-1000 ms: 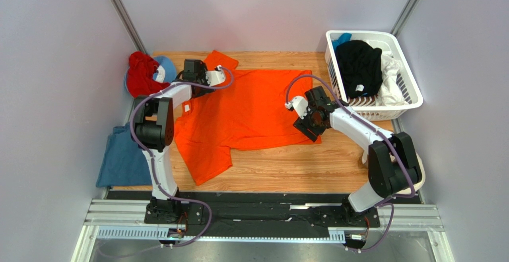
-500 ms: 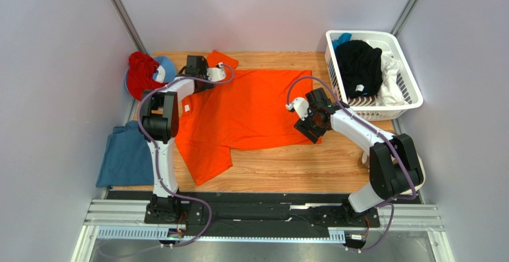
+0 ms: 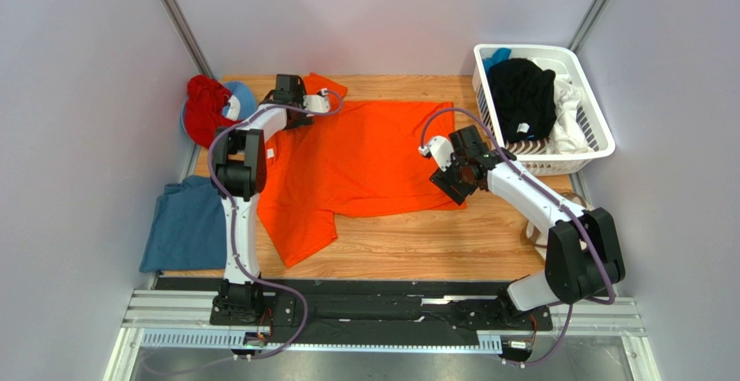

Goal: Fold and stack the t-shirts
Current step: Flatten the tshirt out

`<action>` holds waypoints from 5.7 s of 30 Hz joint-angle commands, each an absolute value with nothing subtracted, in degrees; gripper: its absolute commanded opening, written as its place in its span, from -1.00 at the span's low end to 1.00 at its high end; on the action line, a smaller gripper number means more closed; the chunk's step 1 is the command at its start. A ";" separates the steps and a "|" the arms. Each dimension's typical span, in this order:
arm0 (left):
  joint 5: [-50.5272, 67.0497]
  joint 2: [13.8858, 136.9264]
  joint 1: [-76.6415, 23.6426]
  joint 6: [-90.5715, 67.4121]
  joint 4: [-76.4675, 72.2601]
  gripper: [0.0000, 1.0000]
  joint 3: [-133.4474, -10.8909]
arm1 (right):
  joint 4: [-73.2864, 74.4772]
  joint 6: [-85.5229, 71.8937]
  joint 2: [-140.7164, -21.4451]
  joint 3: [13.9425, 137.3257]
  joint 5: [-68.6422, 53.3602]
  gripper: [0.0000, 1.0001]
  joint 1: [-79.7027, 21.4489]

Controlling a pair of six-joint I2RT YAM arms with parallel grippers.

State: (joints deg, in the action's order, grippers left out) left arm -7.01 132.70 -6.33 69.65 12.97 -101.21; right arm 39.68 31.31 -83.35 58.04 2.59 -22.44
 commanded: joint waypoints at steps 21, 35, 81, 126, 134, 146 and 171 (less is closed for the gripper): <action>-6.50 138.78 -10.63 72.86 14.24 0.64 -108.28 | 38.76 30.94 -83.67 61.17 4.31 0.34 -22.76; -8.61 137.82 -11.25 72.86 13.45 0.65 -108.90 | 38.67 30.94 -83.76 60.56 3.69 0.34 -22.76; -12.65 122.79 -7.38 69.44 -6.58 0.99 -91.85 | 11.51 31.02 -108.72 84.72 16.79 0.35 -20.30; 4.75 78.13 -12.57 59.59 26.02 0.98 -52.47 | 45.62 41.66 -100.46 68.91 -3.87 0.00 -20.39; 4.04 79.98 -12.57 59.77 25.23 0.98 -52.56 | 44.12 41.40 -99.41 69.78 -2.64 0.13 -20.39; 3.17 80.07 -12.57 60.56 24.17 0.98 -51.51 | 43.77 41.66 -102.92 71.19 -3.43 0.00 -20.21; 7.03 68.39 -20.63 60.29 39.81 0.98 -43.52 | 43.33 39.64 -99.41 68.29 -2.64 -1.00 -20.30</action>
State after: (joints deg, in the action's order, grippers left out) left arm 5.21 72.34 -16.49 59.92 33.15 -46.78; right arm 44.71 40.69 -102.39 68.25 -3.11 -20.21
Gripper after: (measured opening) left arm 0.990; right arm 0.045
